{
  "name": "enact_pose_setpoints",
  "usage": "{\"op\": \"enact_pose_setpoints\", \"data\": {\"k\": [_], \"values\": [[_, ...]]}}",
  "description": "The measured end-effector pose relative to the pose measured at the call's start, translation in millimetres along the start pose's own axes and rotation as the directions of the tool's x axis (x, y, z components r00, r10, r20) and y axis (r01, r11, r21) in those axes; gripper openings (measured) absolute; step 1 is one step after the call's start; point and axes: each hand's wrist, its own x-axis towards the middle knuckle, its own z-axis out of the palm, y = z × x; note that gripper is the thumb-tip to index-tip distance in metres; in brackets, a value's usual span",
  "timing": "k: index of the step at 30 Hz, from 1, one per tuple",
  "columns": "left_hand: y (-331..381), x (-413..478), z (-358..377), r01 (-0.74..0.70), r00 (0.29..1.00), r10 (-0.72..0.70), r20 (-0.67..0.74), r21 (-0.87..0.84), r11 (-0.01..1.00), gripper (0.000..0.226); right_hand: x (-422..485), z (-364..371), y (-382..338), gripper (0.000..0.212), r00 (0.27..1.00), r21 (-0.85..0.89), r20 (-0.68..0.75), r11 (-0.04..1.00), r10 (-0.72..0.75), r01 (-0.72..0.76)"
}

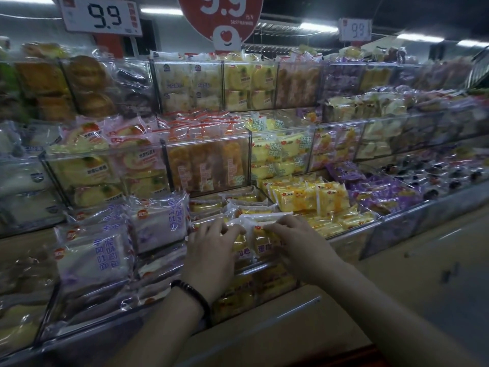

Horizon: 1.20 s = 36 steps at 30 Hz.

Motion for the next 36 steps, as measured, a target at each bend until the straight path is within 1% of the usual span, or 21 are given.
{"op": "enact_pose_setpoints", "data": {"k": [5,7,9,11,13,14,15,17,21,24,26,28,30,31,33,35,36], "values": [[9,-2,4,0.040,0.999,-0.040,-0.005,-0.030,0.999,0.054,1,-5,4,0.076,0.996,0.075,0.093,0.997,-0.005,-0.002],[11,-6,7,0.038,0.999,-0.039,-0.036,-0.030,0.999,0.051,0,-6,5,0.074,0.996,0.081,0.088,0.997,-0.020,0.013],[11,-9,9,0.034,0.997,-0.038,-0.068,-0.059,0.998,0.045,-4,-4,6,0.066,0.999,0.129,0.049,0.992,-0.025,0.018],[12,-11,7,0.030,0.993,-0.040,-0.112,-0.090,0.996,0.041,-11,1,6,0.059,0.999,0.168,-0.038,0.986,0.015,-0.008],[15,-11,5,0.034,0.989,-0.041,-0.142,-0.051,0.998,0.041,-15,7,8,0.053,0.985,0.098,-0.152,0.993,0.080,-0.065],[16,-10,5,0.035,0.988,-0.036,-0.153,-0.012,0.999,0.043,-15,9,8,0.049,0.977,0.063,-0.190,0.994,0.101,-0.091],[16,-10,6,0.037,0.988,-0.034,-0.153,0.017,0.999,0.045,-15,12,8,0.046,0.973,0.063,-0.202,0.993,0.112,-0.102],[14,-8,3,0.043,0.993,-0.039,-0.115,0.033,0.999,0.052,-13,16,8,0.043,0.979,0.097,-0.179,0.992,0.096,-0.079],[12,-4,-2,0.073,0.995,-0.071,-0.064,0.026,0.997,0.056,-6,20,13,0.054,0.989,0.135,-0.137,0.990,0.047,-0.029],[20,-3,-1,0.083,0.995,-0.079,-0.055,0.077,0.994,0.054,-6,17,15,0.060,0.994,0.171,-0.100,0.985,0.031,-0.014],[25,-1,0,0.089,0.993,-0.083,-0.082,0.076,0.993,0.049,-8,14,17,0.063,0.998,0.224,-0.058,0.975,0.015,-0.002],[31,5,2,0.068,0.990,-0.063,-0.129,0.037,0.997,0.041,-8,8,24,0.056,0.998,0.278,-0.061,0.960,0.025,-0.007],[37,17,5,0.012,0.988,-0.016,-0.152,-0.021,1.000,0.029,0,0,39,0.039,0.991,0.304,-0.124,0.953,0.053,-0.013],[39,26,6,-0.003,0.991,-0.007,-0.131,-0.078,0.997,0.026,6,-4,49,0.033,0.985,0.313,-0.163,0.950,0.058,-0.004],[39,48,5,0.007,0.999,-0.018,-0.048,-0.216,0.976,0.027,23,-15,69,0.026,0.978,0.331,-0.204,0.943,0.047,0.024],[32,72,0,0.034,0.999,-0.030,0.019,-0.266,0.963,0.029,41,-25,85,0.020,0.987,0.359,-0.160,0.933,0.031,0.029],[28,82,-4,0.050,0.998,-0.040,0.043,-0.271,0.961,0.024,48,-29,90,0.019,0.993,0.364,-0.117,0.931,0.021,0.023]]}}
